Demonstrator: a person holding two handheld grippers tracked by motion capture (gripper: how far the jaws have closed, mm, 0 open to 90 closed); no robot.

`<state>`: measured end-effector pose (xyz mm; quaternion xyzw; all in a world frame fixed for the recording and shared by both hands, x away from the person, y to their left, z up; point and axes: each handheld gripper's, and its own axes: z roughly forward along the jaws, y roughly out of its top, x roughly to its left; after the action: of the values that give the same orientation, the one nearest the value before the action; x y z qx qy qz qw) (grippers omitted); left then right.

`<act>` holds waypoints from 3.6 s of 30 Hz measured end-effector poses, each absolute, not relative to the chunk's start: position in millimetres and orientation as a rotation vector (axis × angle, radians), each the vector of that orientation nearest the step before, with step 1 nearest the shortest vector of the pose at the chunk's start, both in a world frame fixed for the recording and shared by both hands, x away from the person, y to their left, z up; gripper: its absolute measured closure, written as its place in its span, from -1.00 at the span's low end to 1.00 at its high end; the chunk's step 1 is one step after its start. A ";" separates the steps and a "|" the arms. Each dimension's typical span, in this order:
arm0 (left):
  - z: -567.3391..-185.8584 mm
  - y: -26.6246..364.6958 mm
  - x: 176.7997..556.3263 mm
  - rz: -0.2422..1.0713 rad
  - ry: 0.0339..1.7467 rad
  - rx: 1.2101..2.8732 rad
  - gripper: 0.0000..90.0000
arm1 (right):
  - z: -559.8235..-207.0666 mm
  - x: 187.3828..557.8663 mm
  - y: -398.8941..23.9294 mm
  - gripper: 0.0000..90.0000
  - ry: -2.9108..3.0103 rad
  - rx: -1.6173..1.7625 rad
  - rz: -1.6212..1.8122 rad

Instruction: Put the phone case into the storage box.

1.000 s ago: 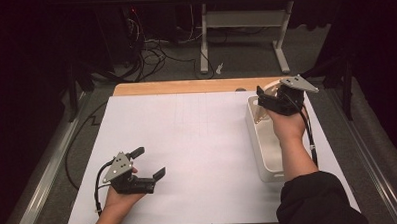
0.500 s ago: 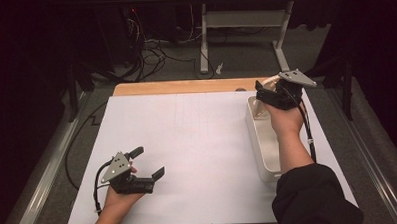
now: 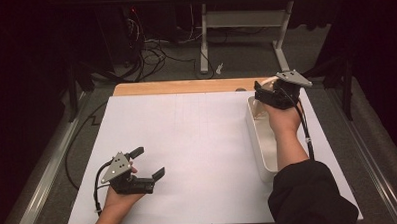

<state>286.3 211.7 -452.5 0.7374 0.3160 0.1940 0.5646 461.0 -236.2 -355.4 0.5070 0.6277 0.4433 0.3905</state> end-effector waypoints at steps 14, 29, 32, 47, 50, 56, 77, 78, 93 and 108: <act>-452.4 211.2 286.1 0.453 0.732 1.736 -1.00 | -363.6 469.2 -234.1 -0.71 1.594 1.311 1.116; -451.7 211.2 285.4 0.450 0.734 1.728 -0.99 | -363.8 479.4 -227.6 -0.71 1.587 1.325 1.080; -451.5 212.0 285.3 0.451 0.733 1.728 -0.99 | -363.9 481.3 -223.6 -0.72 1.587 1.321 1.072; -451.4 212.4 284.7 0.450 0.730 1.729 -1.00 | -371.2 487.8 -219.7 -0.72 1.562 1.350 1.053; -451.3 212.9 284.7 0.450 0.732 1.729 -1.00 | -373.3 488.7 -220.0 -0.72 1.565 1.357 1.051; -451.2 213.3 284.2 0.448 0.732 1.727 -1.00 | -376.1 490.2 -219.9 -0.72 1.565 1.373 1.041; -452.0 212.4 284.4 0.448 0.732 1.731 -1.00 | -377.5 484.8 -225.6 -0.74 1.548 1.406 1.059; -452.0 212.6 284.4 0.448 0.734 1.731 -0.99 | -377.6 484.9 -225.6 -0.74 1.547 1.407 1.059; -452.1 212.4 284.3 0.445 0.728 1.735 -0.99 | -375.9 483.6 -223.0 -0.80 1.550 1.365 1.045; -452.6 211.2 284.7 0.439 0.729 1.742 -0.99 | -375.3 485.2 -226.8 -0.96 1.575 1.375 1.068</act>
<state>284.7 211.2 -452.6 0.7409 0.3100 0.1869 0.5658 485.2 -226.8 -375.3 0.5400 0.6188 0.4195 0.3867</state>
